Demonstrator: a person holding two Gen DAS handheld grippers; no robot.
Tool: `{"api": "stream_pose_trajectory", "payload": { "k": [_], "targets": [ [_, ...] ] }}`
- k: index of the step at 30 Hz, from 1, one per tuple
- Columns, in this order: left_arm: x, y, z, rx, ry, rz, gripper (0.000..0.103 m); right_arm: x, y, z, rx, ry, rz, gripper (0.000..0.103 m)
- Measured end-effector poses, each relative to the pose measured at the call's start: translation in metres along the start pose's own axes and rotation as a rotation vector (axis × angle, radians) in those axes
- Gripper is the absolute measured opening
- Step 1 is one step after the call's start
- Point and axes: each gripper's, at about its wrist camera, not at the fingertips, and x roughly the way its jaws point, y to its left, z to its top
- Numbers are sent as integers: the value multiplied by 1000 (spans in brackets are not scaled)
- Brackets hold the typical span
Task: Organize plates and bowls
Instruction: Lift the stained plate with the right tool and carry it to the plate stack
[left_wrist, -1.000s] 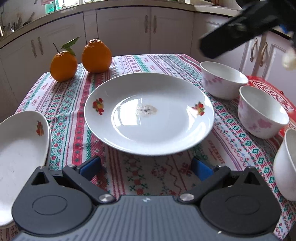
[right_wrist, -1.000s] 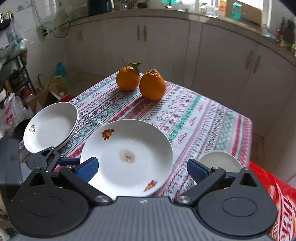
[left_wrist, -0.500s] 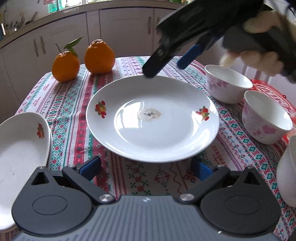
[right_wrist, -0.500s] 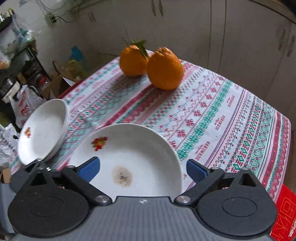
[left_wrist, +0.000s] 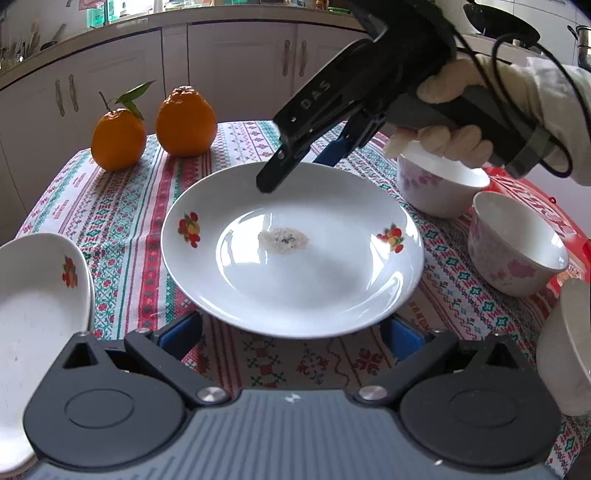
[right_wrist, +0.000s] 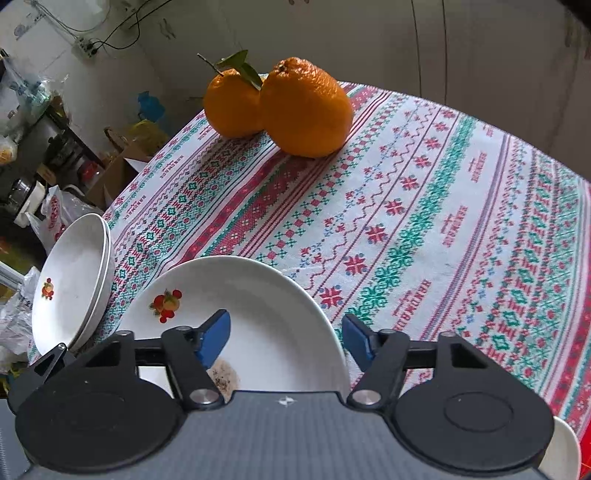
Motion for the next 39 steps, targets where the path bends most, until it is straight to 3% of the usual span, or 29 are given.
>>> {"api": "stream_pose_trajectory", "payload": {
  "k": [11, 39],
  "targets": [
    [4, -3, 1, 20, -6, -2, 100, 4, -5, 2, 23, 5, 47, 68],
    [-19, -7, -7, 137, 42, -55, 100, -14, 14, -29, 78, 10, 48, 68]
  ]
}}
